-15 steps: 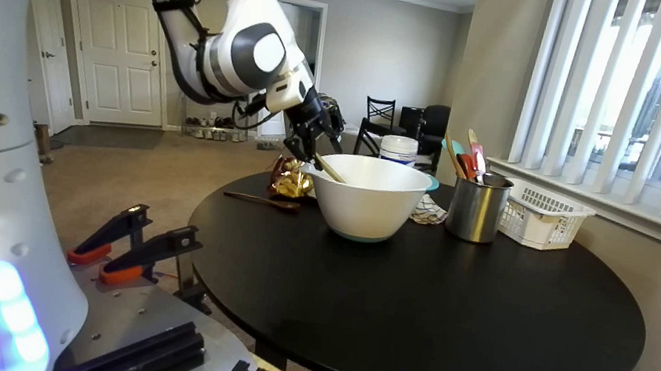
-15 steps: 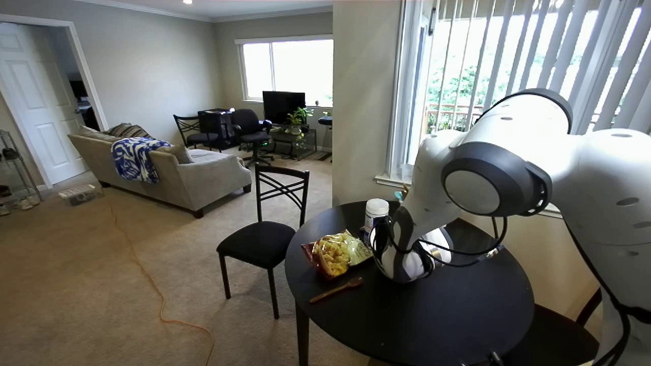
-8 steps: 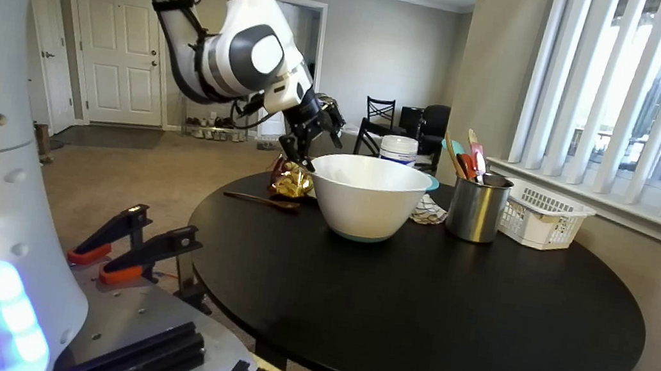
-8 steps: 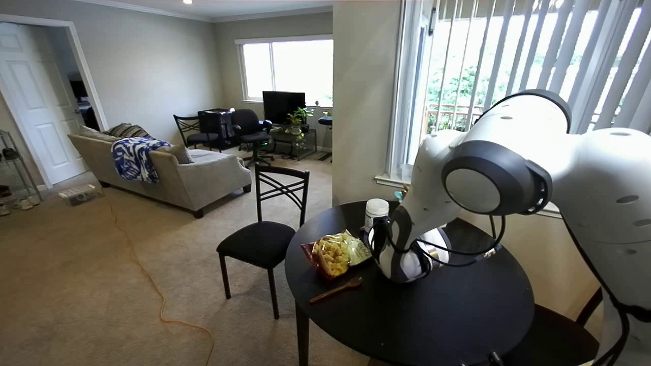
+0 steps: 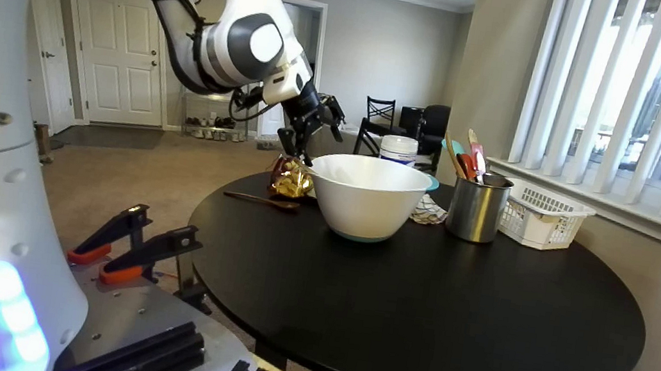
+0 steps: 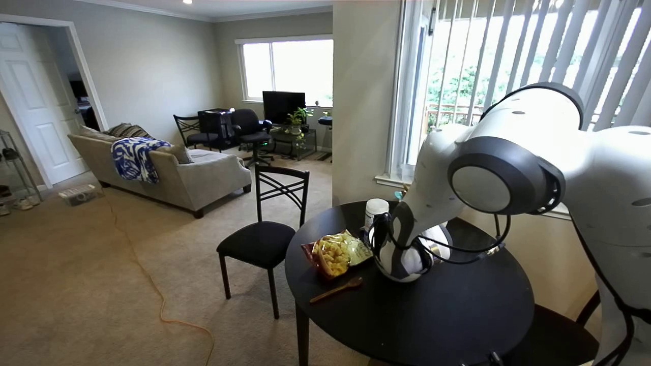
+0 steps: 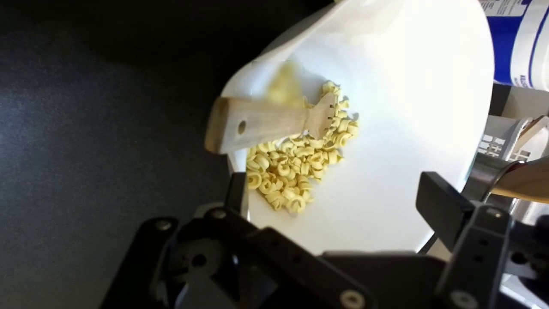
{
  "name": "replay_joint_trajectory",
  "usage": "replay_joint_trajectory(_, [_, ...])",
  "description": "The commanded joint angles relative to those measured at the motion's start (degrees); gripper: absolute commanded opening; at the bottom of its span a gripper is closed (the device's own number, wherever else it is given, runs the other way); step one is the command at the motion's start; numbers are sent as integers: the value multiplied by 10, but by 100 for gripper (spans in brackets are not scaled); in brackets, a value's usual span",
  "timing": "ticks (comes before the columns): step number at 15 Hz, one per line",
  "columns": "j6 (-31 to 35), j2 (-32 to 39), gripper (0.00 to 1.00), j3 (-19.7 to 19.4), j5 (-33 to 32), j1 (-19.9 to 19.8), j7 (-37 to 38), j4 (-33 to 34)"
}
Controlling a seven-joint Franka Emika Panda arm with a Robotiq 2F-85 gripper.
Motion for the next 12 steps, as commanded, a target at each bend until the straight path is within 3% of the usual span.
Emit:
replay_joint_trajectory(1, [-49,-41,100,-54,4,64,-8,-38])
replay_joint_trajectory(9, [-145,-94,100,-105,1,150,7,-44])
replay_joint_trajectory(12, [-160,-99,100,-106,6,159,14,-39])
